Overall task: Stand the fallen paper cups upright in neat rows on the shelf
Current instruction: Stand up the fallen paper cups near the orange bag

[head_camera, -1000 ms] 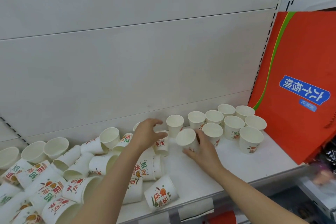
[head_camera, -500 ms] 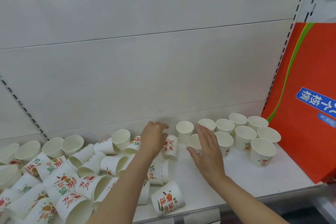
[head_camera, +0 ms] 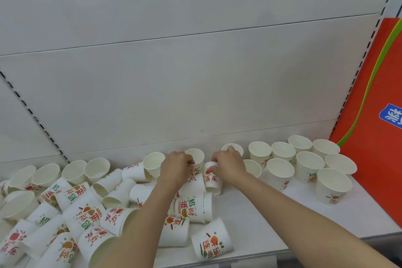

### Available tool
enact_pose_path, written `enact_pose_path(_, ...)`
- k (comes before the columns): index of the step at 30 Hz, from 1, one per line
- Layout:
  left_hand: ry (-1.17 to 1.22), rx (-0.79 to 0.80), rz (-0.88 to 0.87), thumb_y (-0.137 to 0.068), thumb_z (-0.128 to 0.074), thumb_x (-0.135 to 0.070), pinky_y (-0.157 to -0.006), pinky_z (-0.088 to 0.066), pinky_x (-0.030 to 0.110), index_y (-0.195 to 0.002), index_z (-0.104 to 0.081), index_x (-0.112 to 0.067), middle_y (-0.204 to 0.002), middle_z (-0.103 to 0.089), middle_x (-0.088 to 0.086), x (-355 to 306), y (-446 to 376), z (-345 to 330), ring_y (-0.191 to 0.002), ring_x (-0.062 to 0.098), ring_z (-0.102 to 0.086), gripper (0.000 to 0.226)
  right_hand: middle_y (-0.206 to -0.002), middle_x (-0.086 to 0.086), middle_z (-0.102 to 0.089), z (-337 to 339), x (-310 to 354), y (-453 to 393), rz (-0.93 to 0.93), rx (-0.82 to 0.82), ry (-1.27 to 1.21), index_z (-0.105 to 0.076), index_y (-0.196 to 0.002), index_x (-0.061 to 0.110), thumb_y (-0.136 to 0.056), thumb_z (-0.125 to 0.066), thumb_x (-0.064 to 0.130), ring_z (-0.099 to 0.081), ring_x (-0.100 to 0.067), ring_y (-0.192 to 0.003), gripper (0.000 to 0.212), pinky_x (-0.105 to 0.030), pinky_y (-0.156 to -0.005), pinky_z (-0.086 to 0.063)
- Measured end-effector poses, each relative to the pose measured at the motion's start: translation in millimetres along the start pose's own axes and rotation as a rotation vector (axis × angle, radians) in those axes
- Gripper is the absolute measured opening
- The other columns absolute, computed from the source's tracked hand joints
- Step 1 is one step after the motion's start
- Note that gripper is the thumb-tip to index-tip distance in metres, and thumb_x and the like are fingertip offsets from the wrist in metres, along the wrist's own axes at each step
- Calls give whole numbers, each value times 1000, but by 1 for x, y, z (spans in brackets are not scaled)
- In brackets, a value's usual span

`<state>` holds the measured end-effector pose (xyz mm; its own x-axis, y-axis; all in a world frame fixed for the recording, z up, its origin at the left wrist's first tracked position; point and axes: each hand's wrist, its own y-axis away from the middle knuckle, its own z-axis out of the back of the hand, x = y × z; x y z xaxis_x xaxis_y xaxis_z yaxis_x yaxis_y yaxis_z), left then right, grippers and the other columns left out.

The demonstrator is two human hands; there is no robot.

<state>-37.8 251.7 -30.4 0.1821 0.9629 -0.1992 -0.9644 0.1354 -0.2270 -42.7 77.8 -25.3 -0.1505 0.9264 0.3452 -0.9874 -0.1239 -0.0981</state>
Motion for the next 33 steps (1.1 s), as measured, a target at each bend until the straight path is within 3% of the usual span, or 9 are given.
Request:
enact_pose_path(3,55,-52,-6,-90,-63,-31,-70,-45,29,-101,-72,-29,-100,-68,-9,0,0,0,-97,15,-55,14,-97,-2,-64,2,-4,2,-56,-41,-216,-68,-90,27,-78,-70,33,-52,-21,-104,13,-32,-83,-45)
enact_pose_path(6,183,-142,5,-88,-66,-35,-70,-47,31,-98,-72,-31,-95,-68,-12,-5,0,11,-93,13,-57,12,-76,7,-67,19,-6,12,-42,-73,-390,-72,-76,25,-72,-75,25,-62,-14,-84,5,-32,-75,-50)
enact_pose_path(12,525,-275,-29,-85,-72,-31,-76,-49,37,-91,-75,-29,-89,-68,-13,-37,17,43,-82,10,-59,8,-67,13,-68,70,-30,64,50,-316,-594,-73,-69,24,-69,-79,19,-60,-3,-69,8,-29,-77,-46)
enact_pose_path(16,651,-223,-141,-81,-75,-31,-77,-46,29,-86,-76,-28,-84,-68,-15,-81,49,47,-80,7,-59,6,-73,20,-66,87,-68,116,85,-513,-488,-72,-73,27,-72,-81,22,-55,-6,-81,10,-29,-82,-35)
enact_pose_path(20,674,-149,-259,-80,-76,-34,-75,-46,28,-81,-73,-33,-81,-66,-18,-123,79,26,-80,5,-56,3,-77,20,-63,80,-108,163,74,-636,-332,-72,-78,25,-72,-82,20,-51,-12,-83,13,-30,-77,-32)
enact_pose_path(27,396,1,-319,-86,-66,-45,-71,-42,26,-94,-73,-34,-93,-64,-17,-171,108,-23,-92,6,-50,15,-77,10,-67,58,-154,199,68,-673,-144,-73,-78,20,-70,-83,19,-53,-23,-82,13,-27,-72,-30)
enact_pose_path(33,361,-34,-304,-86,-66,-43,-78,-43,24,-110,-69,-33,-115,-61,-16,-183,110,-33,-103,8,-53,26,-79,5,-69,47,-160,197,65,-594,-80,-74,-82,15,-68,-85,12,-55,-25,-85,18,-33,-70,-44)
